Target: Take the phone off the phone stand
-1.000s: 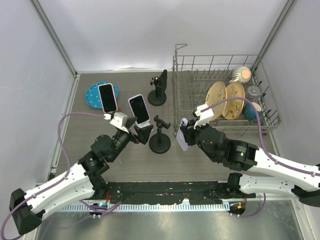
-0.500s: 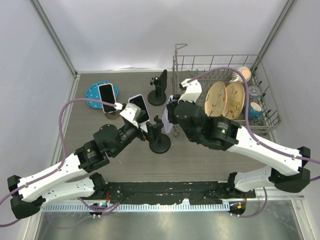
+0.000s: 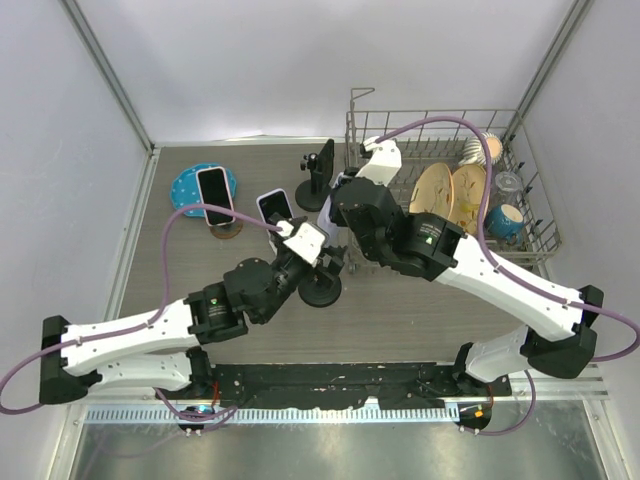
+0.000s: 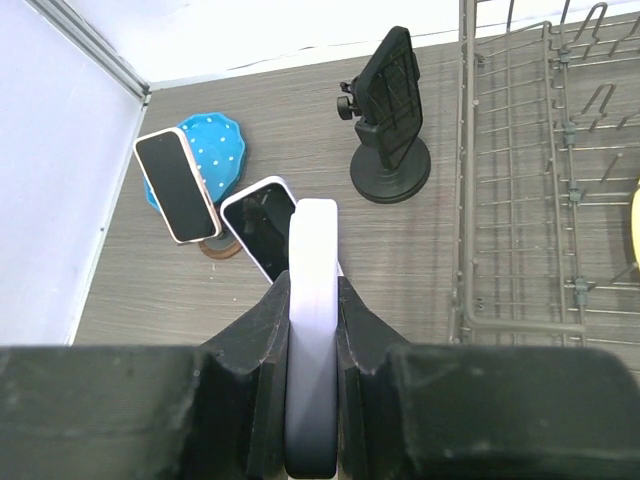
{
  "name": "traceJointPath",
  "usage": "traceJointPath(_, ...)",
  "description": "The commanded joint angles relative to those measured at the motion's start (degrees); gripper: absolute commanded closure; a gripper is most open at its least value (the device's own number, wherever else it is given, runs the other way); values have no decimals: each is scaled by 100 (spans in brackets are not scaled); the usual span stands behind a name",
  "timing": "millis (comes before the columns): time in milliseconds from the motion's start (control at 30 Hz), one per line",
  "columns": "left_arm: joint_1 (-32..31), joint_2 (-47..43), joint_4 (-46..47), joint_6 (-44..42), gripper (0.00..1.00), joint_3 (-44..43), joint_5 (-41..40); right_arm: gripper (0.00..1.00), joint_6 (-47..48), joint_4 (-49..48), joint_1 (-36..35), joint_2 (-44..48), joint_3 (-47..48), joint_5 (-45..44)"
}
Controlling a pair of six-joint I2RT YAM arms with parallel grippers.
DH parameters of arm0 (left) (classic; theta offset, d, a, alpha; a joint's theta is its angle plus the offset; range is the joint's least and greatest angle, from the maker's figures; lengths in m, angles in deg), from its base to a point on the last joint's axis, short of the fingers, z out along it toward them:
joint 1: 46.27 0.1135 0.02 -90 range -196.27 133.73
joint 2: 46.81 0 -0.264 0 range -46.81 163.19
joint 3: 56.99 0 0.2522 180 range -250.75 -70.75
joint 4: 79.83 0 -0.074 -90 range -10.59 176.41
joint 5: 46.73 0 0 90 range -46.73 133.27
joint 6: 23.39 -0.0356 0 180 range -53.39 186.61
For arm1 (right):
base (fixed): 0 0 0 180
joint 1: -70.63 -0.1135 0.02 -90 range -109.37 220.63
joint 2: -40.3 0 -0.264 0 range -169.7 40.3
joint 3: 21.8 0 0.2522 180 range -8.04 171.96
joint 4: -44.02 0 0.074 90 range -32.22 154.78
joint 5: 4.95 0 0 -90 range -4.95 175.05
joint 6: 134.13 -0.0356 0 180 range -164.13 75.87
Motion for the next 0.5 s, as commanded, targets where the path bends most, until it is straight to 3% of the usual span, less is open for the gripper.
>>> traceJointPath(0,-28,363,1468,-722,1,193,-995,99,-387,-696,19,383,94,-79)
traceJointPath(167,-37,716,2611,-1188,10,281,-1348,99,-519,-933,27,655,-258,-123)
traceJointPath(467,-37,1323,2876,-1558,25,-26,-1322,99,-695,-1171,36,866,-583,-201)
